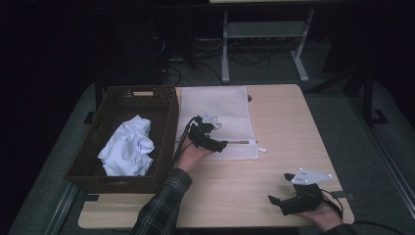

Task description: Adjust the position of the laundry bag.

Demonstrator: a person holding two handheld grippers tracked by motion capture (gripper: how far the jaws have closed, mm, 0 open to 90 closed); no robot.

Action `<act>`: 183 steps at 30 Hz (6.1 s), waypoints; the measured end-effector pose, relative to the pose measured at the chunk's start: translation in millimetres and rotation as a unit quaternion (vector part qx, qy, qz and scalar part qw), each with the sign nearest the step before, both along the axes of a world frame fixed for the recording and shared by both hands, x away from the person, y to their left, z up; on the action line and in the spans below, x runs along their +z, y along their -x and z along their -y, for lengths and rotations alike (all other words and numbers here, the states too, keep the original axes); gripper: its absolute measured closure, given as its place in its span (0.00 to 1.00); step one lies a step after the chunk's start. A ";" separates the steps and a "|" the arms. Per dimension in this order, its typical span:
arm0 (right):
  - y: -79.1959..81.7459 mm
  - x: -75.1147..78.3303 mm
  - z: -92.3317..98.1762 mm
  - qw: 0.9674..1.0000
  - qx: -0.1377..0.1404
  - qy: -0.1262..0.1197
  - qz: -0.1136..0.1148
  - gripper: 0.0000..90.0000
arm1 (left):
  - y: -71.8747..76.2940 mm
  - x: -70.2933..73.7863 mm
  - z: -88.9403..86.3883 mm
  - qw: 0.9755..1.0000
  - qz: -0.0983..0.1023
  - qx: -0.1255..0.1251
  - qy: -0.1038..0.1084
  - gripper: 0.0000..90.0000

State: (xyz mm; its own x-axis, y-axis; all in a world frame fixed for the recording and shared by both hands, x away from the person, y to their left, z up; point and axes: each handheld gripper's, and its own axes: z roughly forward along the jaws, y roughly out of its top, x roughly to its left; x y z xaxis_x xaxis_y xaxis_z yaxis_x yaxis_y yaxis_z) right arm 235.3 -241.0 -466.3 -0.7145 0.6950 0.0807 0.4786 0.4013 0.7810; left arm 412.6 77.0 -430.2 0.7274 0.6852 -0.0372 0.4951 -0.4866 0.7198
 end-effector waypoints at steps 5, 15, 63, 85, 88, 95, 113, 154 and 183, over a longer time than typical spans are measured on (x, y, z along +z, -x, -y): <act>-0.3 0.0 0.4 1.000 -0.001 0.001 0.001 0.02 | -8.8 -0.2 -0.4 1.000 0.002 0.007 0.001 0.13; -0.2 0.3 -0.2 1.000 0.003 0.006 0.003 0.02 | -22.6 -6.0 -1.5 1.000 -0.001 0.025 0.003 0.15; 2.4 3.0 2.1 1.000 0.006 -0.002 0.007 0.02 | -105.4 -26.2 10.6 0.993 0.022 0.100 -0.059 0.94; 3.4 3.0 2.7 1.000 0.006 -0.001 0.007 0.02 | -112.5 -35.1 12.1 0.994 -0.007 0.094 -0.062 0.99; 3.5 2.9 2.3 1.000 0.007 -0.001 0.006 0.02 | -110.4 -34.9 12.0 0.994 -0.007 0.092 -0.063 0.99; 3.7 3.0 1.9 1.000 0.007 0.000 0.006 0.02 | -104.9 -34.6 9.4 0.994 -0.015 0.094 -0.056 0.99; 3.3 2.6 -0.4 1.000 0.009 0.003 0.006 0.02 | -79.4 -33.8 3.4 0.995 -0.031 0.091 -0.040 0.99; 2.6 3.1 -2.9 1.000 0.012 0.002 0.008 0.02 | -22.7 -35.7 27.1 0.997 -0.064 0.039 0.007 0.99; 2.1 3.0 -4.0 1.000 0.017 0.002 0.008 0.02 | -13.1 -38.2 76.3 0.996 -0.079 -0.014 0.026 0.99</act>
